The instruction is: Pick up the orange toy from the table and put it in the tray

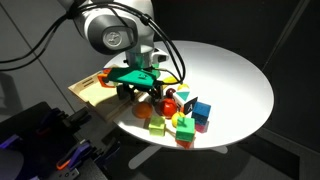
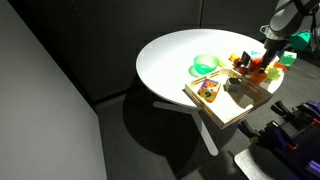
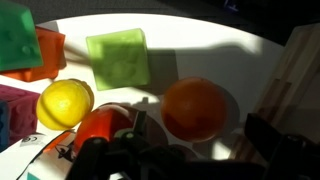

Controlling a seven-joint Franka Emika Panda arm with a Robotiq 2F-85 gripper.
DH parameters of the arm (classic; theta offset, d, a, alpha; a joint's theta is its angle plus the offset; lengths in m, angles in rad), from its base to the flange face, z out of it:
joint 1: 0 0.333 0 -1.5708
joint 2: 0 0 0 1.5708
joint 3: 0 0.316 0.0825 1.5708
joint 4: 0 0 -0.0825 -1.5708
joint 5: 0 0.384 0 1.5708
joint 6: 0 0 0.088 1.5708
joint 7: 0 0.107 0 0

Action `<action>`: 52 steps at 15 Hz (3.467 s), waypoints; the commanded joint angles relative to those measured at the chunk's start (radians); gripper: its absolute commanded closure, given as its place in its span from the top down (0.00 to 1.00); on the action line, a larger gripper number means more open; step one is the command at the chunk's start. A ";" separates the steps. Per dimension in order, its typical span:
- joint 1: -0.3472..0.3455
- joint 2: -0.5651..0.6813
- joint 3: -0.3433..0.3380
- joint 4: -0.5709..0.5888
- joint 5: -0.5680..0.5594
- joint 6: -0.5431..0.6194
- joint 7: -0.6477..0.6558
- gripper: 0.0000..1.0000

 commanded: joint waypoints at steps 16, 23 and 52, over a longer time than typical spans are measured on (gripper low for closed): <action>-0.025 0.036 0.034 0.010 -0.009 0.070 0.011 1.00; -0.041 0.068 0.058 0.012 0.001 0.112 0.002 1.00; -0.030 -0.056 0.080 0.009 -0.012 -0.037 -0.003 0.48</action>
